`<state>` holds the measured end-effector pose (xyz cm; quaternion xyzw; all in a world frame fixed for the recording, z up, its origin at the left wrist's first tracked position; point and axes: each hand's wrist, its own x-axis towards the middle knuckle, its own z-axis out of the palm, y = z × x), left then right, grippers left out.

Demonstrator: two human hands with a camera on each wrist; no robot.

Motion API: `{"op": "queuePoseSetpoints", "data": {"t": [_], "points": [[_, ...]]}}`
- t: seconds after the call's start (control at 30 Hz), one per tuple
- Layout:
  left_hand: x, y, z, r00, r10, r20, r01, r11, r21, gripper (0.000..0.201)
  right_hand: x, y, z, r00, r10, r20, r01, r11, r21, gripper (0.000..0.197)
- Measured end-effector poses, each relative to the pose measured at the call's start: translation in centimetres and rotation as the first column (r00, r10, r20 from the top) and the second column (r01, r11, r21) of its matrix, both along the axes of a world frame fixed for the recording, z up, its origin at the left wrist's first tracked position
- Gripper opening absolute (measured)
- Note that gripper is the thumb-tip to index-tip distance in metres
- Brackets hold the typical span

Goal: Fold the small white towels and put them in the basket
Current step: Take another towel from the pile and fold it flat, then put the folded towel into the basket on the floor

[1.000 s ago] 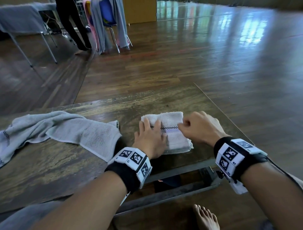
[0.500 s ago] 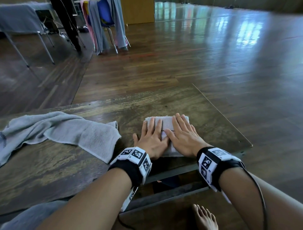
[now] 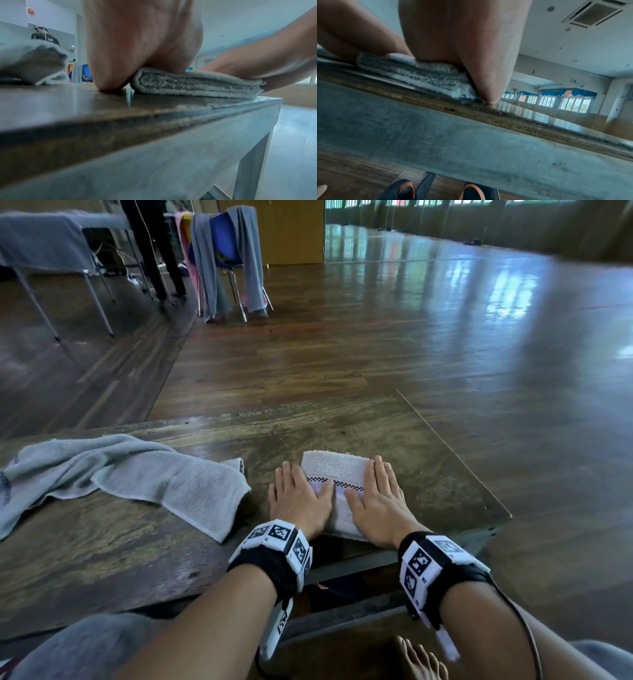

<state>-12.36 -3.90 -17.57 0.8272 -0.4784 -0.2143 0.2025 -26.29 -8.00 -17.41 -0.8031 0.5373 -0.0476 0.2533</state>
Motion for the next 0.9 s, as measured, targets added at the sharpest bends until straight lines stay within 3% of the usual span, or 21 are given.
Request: {"op": "queuePoseSetpoints", "data": {"t": [0.13, 0.23, 0.33, 0.47, 0.53, 0.6, 0.67, 0.77, 0.9], "points": [[0.1, 0.4, 1.7, 0.997, 0.071, 0.012, -0.069, 0.989, -0.129, 0.049, -0.1, 1.0, 0.4, 0.997, 0.018, 0.08, -0.019, 1.0, 0.006, 0.078], [1.3, 0.9, 4.9, 0.988, 0.016, -0.153, -0.04, 0.988, -0.15, 0.032, 0.1, 2.2, 1.3, 0.95, -0.083, 0.302, 0.059, 0.994, 0.088, 0.077], [2.7, 2.0, 9.1, 0.946, -0.065, -0.318, -0.002, 0.978, -0.208, 0.033, 1.0, 2.7, 3.2, 0.875, -0.235, 0.424, 0.149, 0.963, 0.225, 0.078], [5.8, 4.8, 15.5, 0.907, -0.118, -0.404, -0.015, 0.95, -0.313, 0.024, 4.1, 2.9, 7.8, 0.702, -0.316, 0.638, 0.078, 0.925, 0.373, 0.072], [8.0, 6.9, 18.3, 0.895, -0.116, -0.431, -0.05, 0.934, -0.354, 0.033, 6.4, 3.6, 10.7, 0.593, -0.341, 0.729, 0.022, 0.912, 0.409, 0.066], [10.7, 9.7, 20.3, 0.89, -0.076, -0.45, -0.124, 0.909, -0.397, 0.036, 9.1, 4.7, 13.5, 0.574, -0.297, 0.763, -0.036, 0.922, 0.386, 0.065], [14.0, 13.1, 21.7, 0.865, -0.022, -0.501, -0.232, 0.868, -0.439, 0.03, 12.3, 6.2, 16.2, 0.608, -0.188, 0.771, -0.098, 0.946, 0.308, 0.07], [19.2, 19.6, 22.6, 0.822, 0.062, -0.567, -0.374, 0.809, -0.453, 0.038, 17.4, 9.7, 19.7, 0.684, 0.042, 0.728, -0.24, 0.956, 0.17, 0.074], [25.6, 30.3, 21.0, 0.766, 0.184, -0.616, -0.504, 0.767, -0.397, 0.02, 25.5, 16.8, 21.8, 0.69, 0.235, 0.685, -0.482, 0.855, 0.192, 0.069]]}}
